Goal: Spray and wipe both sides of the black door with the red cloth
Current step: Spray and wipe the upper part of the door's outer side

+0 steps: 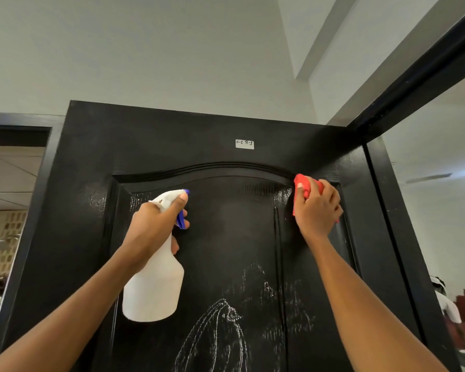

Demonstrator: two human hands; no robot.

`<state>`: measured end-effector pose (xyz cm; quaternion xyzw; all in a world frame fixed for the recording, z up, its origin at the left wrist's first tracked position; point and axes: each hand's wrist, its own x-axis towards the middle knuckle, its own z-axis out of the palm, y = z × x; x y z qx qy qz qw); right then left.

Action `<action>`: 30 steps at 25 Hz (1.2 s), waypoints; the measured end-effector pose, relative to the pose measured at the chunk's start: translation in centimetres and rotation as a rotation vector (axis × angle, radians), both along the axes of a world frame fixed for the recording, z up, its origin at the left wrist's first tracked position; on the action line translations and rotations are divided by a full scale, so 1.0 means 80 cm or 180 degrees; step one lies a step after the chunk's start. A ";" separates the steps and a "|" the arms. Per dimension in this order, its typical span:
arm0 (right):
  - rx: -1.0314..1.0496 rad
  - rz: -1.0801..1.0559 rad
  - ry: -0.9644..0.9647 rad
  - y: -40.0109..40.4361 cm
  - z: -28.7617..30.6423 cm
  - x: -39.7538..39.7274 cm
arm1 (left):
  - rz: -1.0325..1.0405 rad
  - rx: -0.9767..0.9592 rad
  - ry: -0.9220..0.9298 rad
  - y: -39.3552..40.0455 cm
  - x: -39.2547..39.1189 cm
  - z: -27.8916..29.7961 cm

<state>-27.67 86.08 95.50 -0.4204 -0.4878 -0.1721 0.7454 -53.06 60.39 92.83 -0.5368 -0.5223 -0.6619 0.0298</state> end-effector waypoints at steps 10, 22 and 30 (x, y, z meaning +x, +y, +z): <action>0.1067 0.0047 -0.1728 -0.066 0.052 -0.119 | -0.0217 0.0044 -0.0088 0.021 0.031 0.010; 0.0125 -0.0559 -0.0826 0.071 -0.042 0.138 | -0.0611 -0.0038 0.0138 0.107 0.157 -0.016; -0.0618 0.0387 0.0369 0.094 -0.017 0.178 | -0.0752 -0.0030 0.0290 0.159 0.240 -0.003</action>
